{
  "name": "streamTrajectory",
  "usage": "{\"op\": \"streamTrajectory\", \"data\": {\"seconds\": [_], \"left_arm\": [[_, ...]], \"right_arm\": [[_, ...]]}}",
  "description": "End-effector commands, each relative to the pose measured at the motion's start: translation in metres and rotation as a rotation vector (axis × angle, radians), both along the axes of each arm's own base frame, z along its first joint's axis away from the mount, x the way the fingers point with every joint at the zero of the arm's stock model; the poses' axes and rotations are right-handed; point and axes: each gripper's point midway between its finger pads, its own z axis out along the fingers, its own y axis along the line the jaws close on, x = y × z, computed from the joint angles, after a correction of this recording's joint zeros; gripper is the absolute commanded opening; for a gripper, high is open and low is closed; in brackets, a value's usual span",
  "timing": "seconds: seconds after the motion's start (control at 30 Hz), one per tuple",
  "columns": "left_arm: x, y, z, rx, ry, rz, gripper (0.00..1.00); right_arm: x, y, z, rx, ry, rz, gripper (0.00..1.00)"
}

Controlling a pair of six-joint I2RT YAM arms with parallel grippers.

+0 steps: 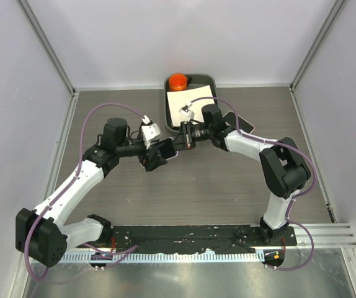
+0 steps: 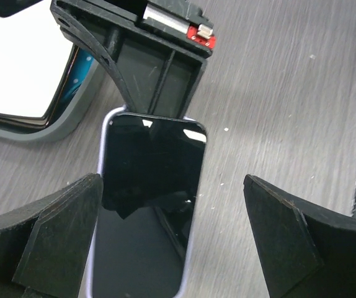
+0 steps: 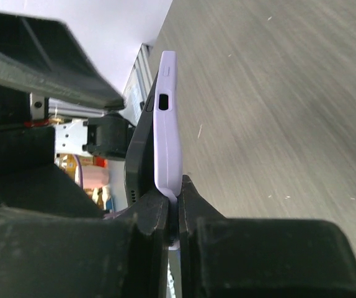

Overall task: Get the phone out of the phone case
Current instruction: Remove the phone case from the phone.

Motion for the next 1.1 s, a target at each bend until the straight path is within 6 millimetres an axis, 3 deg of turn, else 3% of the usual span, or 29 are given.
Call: {"op": "streamTrajectory", "data": {"seconds": [0.0,0.4,0.63,1.07], "left_arm": [[0.012,0.005,0.01,0.073,-0.132,-0.013,1.0],[0.003,0.001,-0.003,0.125,-0.142,-0.072,1.0],[-0.011,-0.005,-0.006,0.111,-0.107,-0.133,1.0],[-0.006,-0.005,-0.02,0.144,-0.106,-0.111,1.0]], "right_arm": [[-0.018,0.017,0.035,0.087,-0.082,0.136,0.01],[-0.036,0.028,0.035,0.092,-0.071,0.195,0.01],[-0.035,0.03,0.029,0.083,-0.056,0.197,0.01],[-0.037,0.032,0.031,0.085,-0.054,0.2,0.01]]}}
